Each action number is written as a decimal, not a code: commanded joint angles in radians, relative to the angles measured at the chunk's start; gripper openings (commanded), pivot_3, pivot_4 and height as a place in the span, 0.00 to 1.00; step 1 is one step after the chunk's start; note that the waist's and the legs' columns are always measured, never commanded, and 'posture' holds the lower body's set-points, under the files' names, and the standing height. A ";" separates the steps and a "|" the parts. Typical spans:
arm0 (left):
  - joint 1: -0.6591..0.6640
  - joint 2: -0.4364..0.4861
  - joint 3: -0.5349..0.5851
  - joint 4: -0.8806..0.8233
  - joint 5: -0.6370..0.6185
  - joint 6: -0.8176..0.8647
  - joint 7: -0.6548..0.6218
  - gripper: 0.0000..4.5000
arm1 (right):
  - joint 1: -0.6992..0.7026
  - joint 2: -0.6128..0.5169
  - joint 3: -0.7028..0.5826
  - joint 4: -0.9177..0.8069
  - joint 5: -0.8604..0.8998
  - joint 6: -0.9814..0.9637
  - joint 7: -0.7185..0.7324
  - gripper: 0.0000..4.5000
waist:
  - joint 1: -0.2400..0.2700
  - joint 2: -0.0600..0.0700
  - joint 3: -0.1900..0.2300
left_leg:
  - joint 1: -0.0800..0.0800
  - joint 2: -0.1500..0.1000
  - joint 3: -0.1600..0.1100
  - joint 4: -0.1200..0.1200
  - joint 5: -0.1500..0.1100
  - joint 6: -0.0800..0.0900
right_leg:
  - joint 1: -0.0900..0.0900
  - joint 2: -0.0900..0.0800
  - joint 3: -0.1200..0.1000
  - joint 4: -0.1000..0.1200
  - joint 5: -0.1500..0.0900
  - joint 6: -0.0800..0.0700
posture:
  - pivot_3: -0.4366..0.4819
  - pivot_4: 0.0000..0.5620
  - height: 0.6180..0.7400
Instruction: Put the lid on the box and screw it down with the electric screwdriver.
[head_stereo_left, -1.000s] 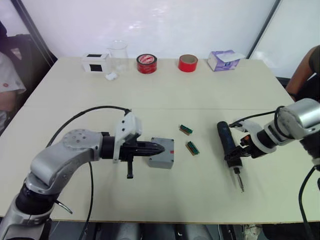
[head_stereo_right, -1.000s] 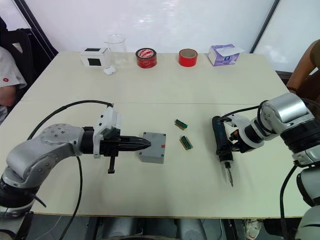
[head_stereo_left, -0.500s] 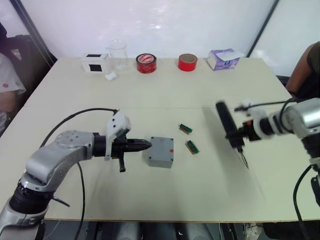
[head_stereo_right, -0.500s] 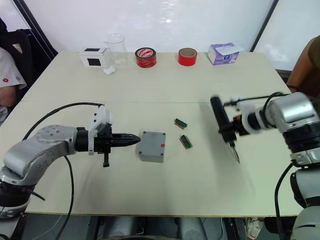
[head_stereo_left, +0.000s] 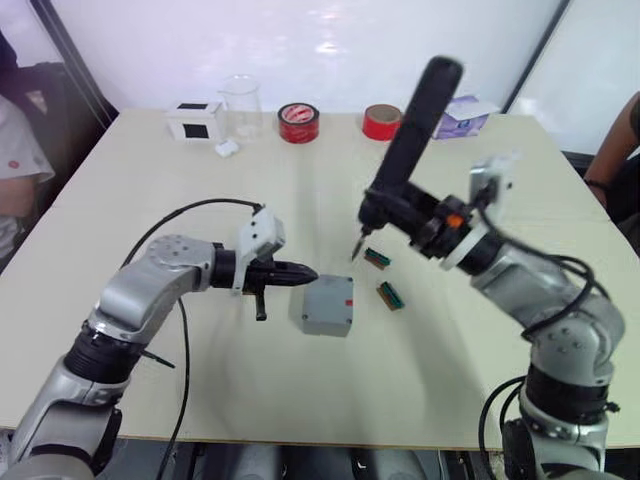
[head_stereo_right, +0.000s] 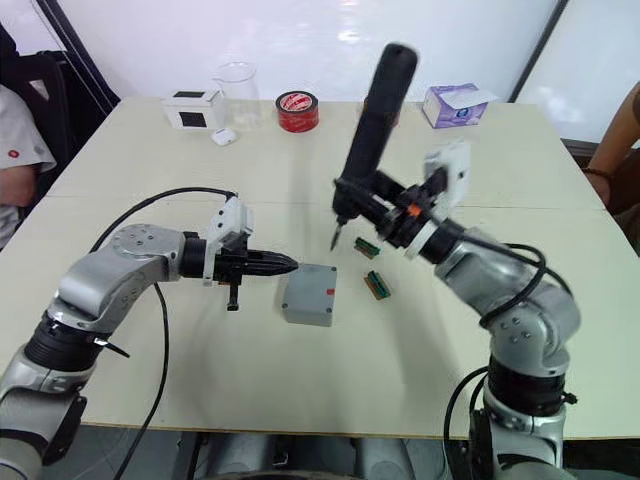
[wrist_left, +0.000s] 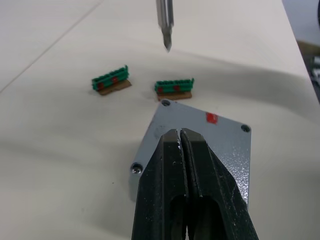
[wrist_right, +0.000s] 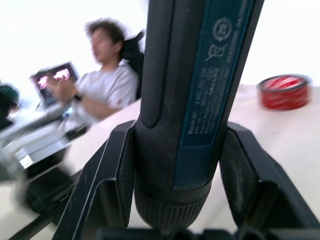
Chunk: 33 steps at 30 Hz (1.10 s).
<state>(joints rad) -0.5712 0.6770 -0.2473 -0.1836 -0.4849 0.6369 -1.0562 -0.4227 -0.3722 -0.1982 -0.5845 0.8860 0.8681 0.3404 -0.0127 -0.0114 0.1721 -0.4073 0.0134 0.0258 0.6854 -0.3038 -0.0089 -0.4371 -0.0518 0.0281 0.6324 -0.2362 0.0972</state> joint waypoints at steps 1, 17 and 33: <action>-0.045 -0.022 -0.029 0.044 0.052 -0.062 -0.036 0.00 | -0.006 0.006 0.047 -0.042 -0.073 -0.106 0.012 0.41 | 0.001 0.000 0.000 | 0.000 0.000 0.000 0.000 0.000 0.000 | 0.000 0.000 0.000 0.000 0.000 0.000 | 0.48 0.27 1.00; -0.021 -0.051 -0.117 0.094 0.204 -0.146 -0.086 0.00 | 0.097 -0.017 0.152 0.020 -0.249 -0.250 0.083 0.41 | 0.001 0.000 0.000 | 0.001 0.002 -0.001 0.000 0.000 0.000 | 0.001 0.004 -0.001 0.001 0.000 0.000 | 0.48 0.27 1.00; -0.022 -0.064 -0.110 0.121 0.223 -0.163 -0.103 0.00 | 0.168 -0.080 0.266 0.039 -0.379 -0.258 0.125 0.41 | 0.000 -0.001 -0.001 | 0.015 0.002 -0.001 -0.001 0.000 0.000 | 0.015 0.004 -0.001 0.000 -0.001 -0.001 | 0.48 0.27 1.00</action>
<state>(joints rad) -0.6026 0.6140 -0.3403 -0.0590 -0.2834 0.4550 -1.1595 -0.2774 -0.4311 0.0329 -0.5481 0.5409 0.5888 0.4595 -0.0124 -0.0123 0.1710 -0.3913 0.0159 0.0244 0.6843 -0.3038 -0.0088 -0.4219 -0.0480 0.0272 0.6321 -0.2367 0.0967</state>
